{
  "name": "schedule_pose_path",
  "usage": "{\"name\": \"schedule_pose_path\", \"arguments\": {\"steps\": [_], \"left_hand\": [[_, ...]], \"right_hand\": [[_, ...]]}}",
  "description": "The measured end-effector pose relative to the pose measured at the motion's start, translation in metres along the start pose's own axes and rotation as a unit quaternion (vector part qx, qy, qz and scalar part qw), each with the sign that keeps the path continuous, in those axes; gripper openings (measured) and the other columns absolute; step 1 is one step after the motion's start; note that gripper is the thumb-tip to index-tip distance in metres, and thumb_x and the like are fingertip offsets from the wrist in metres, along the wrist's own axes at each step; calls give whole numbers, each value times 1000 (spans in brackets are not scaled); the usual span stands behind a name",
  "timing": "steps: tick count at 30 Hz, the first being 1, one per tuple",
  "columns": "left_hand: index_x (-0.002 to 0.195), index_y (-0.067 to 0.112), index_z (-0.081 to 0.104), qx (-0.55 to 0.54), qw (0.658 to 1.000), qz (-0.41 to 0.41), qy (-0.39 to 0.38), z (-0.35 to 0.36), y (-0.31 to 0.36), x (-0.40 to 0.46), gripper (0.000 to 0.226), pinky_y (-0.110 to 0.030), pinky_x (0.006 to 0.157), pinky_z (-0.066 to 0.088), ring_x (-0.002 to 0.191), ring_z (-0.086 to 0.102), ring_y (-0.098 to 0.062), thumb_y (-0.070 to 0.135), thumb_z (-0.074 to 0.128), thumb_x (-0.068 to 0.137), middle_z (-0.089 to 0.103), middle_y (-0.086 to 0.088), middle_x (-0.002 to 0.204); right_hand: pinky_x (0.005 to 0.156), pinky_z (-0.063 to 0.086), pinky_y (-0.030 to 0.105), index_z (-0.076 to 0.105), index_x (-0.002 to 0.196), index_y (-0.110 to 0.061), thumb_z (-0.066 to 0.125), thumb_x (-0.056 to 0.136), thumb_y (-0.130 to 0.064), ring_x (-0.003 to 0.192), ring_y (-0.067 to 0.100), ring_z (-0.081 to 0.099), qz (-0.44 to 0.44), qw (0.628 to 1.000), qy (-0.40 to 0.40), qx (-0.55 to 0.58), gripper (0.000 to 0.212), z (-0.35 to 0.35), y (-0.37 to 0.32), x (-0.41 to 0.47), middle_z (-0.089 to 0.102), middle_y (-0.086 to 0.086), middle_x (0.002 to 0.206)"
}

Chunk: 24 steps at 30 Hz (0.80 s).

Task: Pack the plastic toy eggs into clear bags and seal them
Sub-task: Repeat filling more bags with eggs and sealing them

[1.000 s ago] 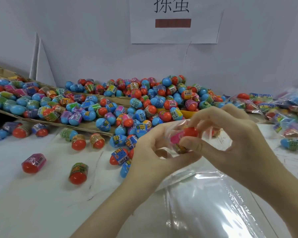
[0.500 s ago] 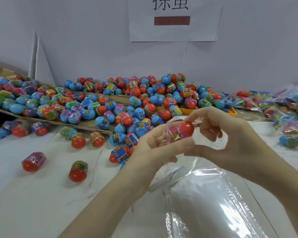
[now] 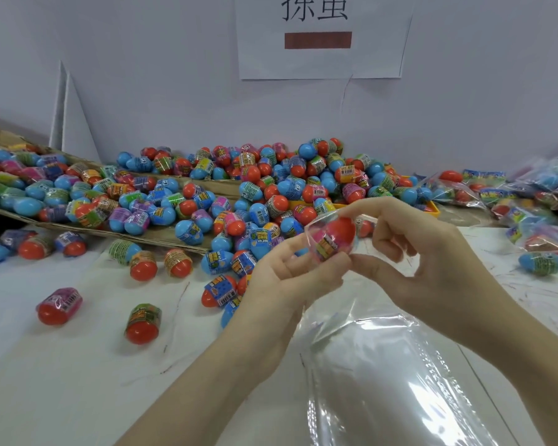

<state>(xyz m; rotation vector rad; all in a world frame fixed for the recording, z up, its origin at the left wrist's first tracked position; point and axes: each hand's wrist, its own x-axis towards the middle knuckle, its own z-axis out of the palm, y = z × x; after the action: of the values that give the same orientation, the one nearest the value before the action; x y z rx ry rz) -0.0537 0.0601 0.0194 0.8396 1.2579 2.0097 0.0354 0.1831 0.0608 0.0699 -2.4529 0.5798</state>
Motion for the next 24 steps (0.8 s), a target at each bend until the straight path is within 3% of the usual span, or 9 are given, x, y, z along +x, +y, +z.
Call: {"name": "schedule_pose_path", "arguments": {"steps": [3,6,8,11,14,16,19,24], "left_hand": [[102,20,62,44,997,48,48,3,0,1,50,-17,67,53,82,68,-9,32,70,55,74,-1,91],[101,29,59,97,988,100,61,5,1,0,42,-16,61,53,78,69,-7,37,65,61,74,2,86],[102,34,59,131,984,111,54,6,1,-1,41,-16,62,53,80,69,-7,40,63,62,73,6,90],[101,40,60,146,982,107,52,7,1,-1,36,-17,62,53,80,68,-10,42,68,66,72,11,91],[90,47,63,127,983,118,54,6,2,-2,32,-17,59,52,77,69,-11,32,75,65,71,10,93],[87,46,60,113,982,134,63,5,2,-1,38,-17,58,52,74,69,-10,24,78,62,70,9,92],[86,37,57,114,982,138,66,3,2,-1,42,-15,61,51,76,68,-9,16,82,59,71,3,88],[93,36,66,136,985,108,24,1,1,-1,35,-19,79,52,93,66,-8,18,74,64,72,8,92]], "right_hand": [[61,35,14,57,107,-23,56,70,-40,66,7,42,17,999,0,28,41,2,-2,1,38,-17,60],[62,37,5,54,99,-35,54,70,-41,72,-2,50,56,990,0,128,30,2,-5,2,55,-17,69],[62,39,5,57,96,-33,51,70,-43,71,-6,54,96,975,-6,202,28,2,-5,3,63,-17,73],[65,46,12,62,93,-27,51,71,-40,69,-1,58,135,958,-2,254,28,2,-5,4,66,-17,75],[76,49,35,67,89,-25,63,75,-30,80,18,62,170,945,15,278,15,3,-4,4,70,-6,78],[79,48,41,68,84,-26,67,72,-26,84,25,62,191,938,30,287,13,3,-3,3,70,-4,76],[63,46,27,69,79,-27,67,65,-30,73,23,59,186,944,51,268,15,0,-3,4,69,-5,71],[52,40,9,71,76,-22,70,65,-38,58,-1,57,167,952,44,254,19,3,-7,3,70,-8,68]]}}
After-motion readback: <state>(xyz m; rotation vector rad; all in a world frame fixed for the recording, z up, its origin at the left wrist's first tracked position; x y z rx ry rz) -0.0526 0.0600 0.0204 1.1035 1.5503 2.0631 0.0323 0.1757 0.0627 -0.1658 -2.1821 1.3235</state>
